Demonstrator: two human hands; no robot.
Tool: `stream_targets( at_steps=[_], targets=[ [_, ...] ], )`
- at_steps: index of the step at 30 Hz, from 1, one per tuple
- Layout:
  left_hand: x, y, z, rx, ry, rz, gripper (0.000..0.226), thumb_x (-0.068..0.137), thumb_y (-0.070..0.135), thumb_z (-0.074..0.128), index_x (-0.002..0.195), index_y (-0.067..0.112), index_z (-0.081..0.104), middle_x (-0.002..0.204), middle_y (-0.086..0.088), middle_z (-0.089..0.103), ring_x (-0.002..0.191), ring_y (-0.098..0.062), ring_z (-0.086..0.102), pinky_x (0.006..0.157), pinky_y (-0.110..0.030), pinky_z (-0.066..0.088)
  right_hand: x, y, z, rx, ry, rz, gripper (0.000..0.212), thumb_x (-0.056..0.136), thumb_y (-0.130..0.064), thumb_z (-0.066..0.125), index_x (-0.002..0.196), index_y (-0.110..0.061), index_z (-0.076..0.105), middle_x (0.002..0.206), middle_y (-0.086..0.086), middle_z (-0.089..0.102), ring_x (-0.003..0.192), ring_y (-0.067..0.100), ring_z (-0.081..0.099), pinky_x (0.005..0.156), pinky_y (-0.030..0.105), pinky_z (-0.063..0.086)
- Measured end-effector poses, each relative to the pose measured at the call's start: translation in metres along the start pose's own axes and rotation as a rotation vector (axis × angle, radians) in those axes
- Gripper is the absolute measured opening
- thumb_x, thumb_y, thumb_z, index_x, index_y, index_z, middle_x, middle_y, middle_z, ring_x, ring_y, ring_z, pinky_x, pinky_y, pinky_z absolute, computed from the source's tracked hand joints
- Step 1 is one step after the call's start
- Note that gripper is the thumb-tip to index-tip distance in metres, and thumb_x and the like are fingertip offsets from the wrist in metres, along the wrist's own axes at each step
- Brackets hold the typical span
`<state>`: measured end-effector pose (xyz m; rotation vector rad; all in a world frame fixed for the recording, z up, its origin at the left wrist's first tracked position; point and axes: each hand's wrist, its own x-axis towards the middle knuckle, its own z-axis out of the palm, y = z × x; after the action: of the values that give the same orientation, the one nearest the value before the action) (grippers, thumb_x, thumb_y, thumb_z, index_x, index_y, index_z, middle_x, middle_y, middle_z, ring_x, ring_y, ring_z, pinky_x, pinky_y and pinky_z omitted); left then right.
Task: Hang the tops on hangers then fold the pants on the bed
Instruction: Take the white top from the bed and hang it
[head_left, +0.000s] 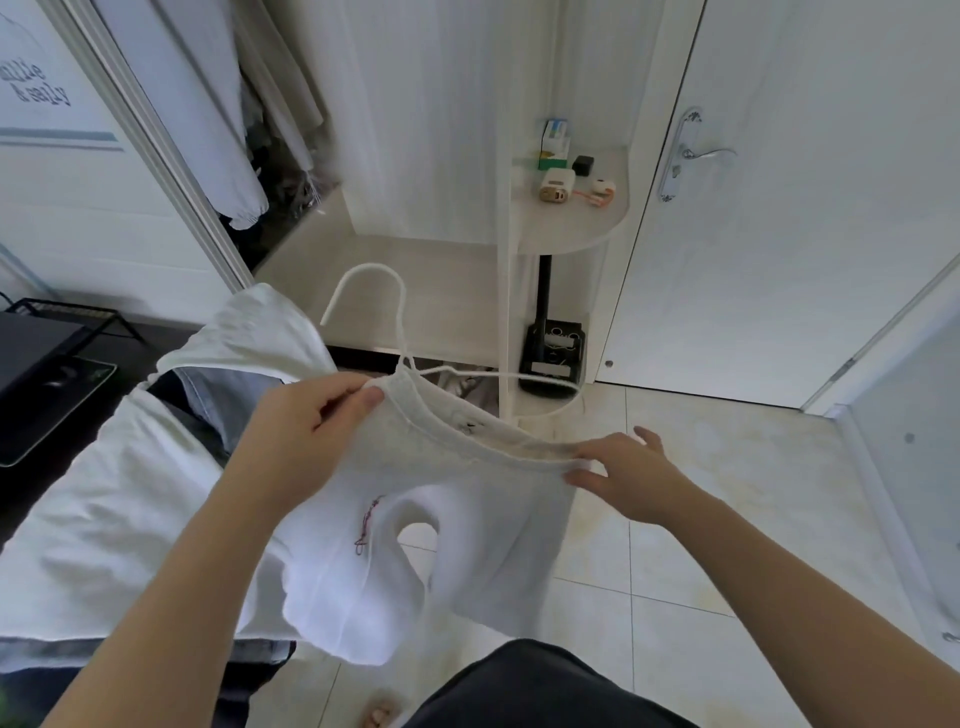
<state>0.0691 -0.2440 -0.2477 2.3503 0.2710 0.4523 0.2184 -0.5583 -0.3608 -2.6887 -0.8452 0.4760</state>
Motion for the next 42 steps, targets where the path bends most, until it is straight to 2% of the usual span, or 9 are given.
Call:
stream_targets(
  at_steps=[3,5,8,15,27,33,37,40,42],
  targets=[
    [-0.004,-0.010,0.000,0.009,-0.075,0.030,0.017,0.098,0.031,0.064,0.086,0.026,0.076,0.069,0.003,0.068,0.067,-0.013,0.060,0.063,-0.018,0.042,0.000,0.009,-0.007,0.109,0.048,-0.034,0.016,0.098,-0.046,0.056,0.089,-0.035,0.063,0.088,-0.014,0.065,0.087,0.010,0.056,0.090,0.032,0.042],
    [-0.005,-0.017,0.000,-0.020,-0.100,0.028,0.023,0.097,0.038,0.063,0.088,0.020,0.075,0.076,-0.009,0.070,0.072,-0.025,0.062,0.064,-0.023,0.043,0.001,0.009,-0.012,0.210,0.094,-0.046,0.018,0.096,-0.040,0.063,0.078,-0.037,0.059,0.083,-0.014,0.064,0.084,0.010,0.057,0.071,0.022,0.039],
    [-0.008,-0.021,-0.004,-0.042,-0.071,0.061,0.033,0.092,0.056,0.056,0.086,0.028,0.073,0.070,-0.005,0.065,0.063,-0.009,0.054,0.058,-0.014,0.038,0.003,0.008,-0.021,0.265,0.132,-0.041,0.011,0.095,-0.037,0.067,0.086,-0.031,0.066,0.092,-0.013,0.066,0.089,0.008,0.057,0.075,0.025,0.040],
    [-0.014,-0.010,-0.005,-0.146,0.107,0.068,0.030,0.096,0.037,0.058,0.093,0.066,0.069,0.092,0.031,0.072,0.088,0.016,0.063,0.076,0.001,0.041,0.007,0.009,-0.035,0.298,0.203,-0.117,0.016,0.095,-0.033,0.067,0.105,-0.021,0.070,0.113,-0.010,0.065,0.103,0.008,0.058,0.088,0.026,0.045],
    [-0.002,-0.016,0.029,0.215,-0.261,0.111,0.038,0.102,0.041,0.053,0.071,0.020,0.057,0.058,0.002,0.055,0.058,-0.015,0.053,0.059,-0.032,0.044,-0.006,-0.030,-0.069,0.349,0.243,-0.174,0.013,0.096,-0.025,0.067,0.087,-0.016,0.068,0.090,-0.003,0.064,0.089,0.017,0.061,0.089,0.043,0.051],
    [0.002,0.022,0.058,0.102,-0.270,0.260,0.034,0.102,0.032,0.056,0.069,0.031,0.054,0.060,0.009,0.053,0.063,-0.011,0.052,0.058,-0.019,0.032,-0.020,-0.110,-0.060,0.661,0.298,-0.392,0.016,0.098,-0.011,0.061,0.082,-0.015,0.062,0.104,-0.001,0.060,0.111,0.018,0.060,0.094,0.027,0.047],
    [0.004,0.016,0.044,-0.023,-0.240,0.152,0.011,0.096,0.033,0.067,0.087,0.027,0.072,0.078,0.010,0.069,0.079,-0.011,0.062,0.070,-0.021,0.045,-0.021,-0.099,-0.064,0.746,0.307,-0.291,0.015,0.103,-0.017,0.054,0.090,-0.013,0.060,0.083,0.007,0.062,0.073,0.024,0.056,0.072,0.037,0.045],
    [0.007,0.010,0.032,-0.107,-0.228,0.094,0.010,0.092,0.029,0.072,0.083,0.034,0.072,0.082,0.014,0.070,0.084,-0.008,0.062,0.073,-0.016,0.044,-0.025,-0.086,-0.063,0.765,0.254,-0.284,0.018,0.097,-0.036,0.060,0.085,-0.023,0.053,0.064,-0.012,0.044,0.057,0.008,0.038,0.055,0.021,0.036],
    [0.010,0.005,0.025,-0.139,-0.200,0.053,0.014,0.091,0.027,0.074,0.081,0.037,0.072,0.082,0.014,0.070,0.083,-0.005,0.062,0.072,-0.013,0.043,-0.025,-0.078,-0.064,0.699,0.243,-0.269,0.018,0.090,-0.048,0.059,0.090,-0.030,0.059,0.073,-0.013,0.056,0.062,0.003,0.047,0.059,0.014,0.039]
  ],
)
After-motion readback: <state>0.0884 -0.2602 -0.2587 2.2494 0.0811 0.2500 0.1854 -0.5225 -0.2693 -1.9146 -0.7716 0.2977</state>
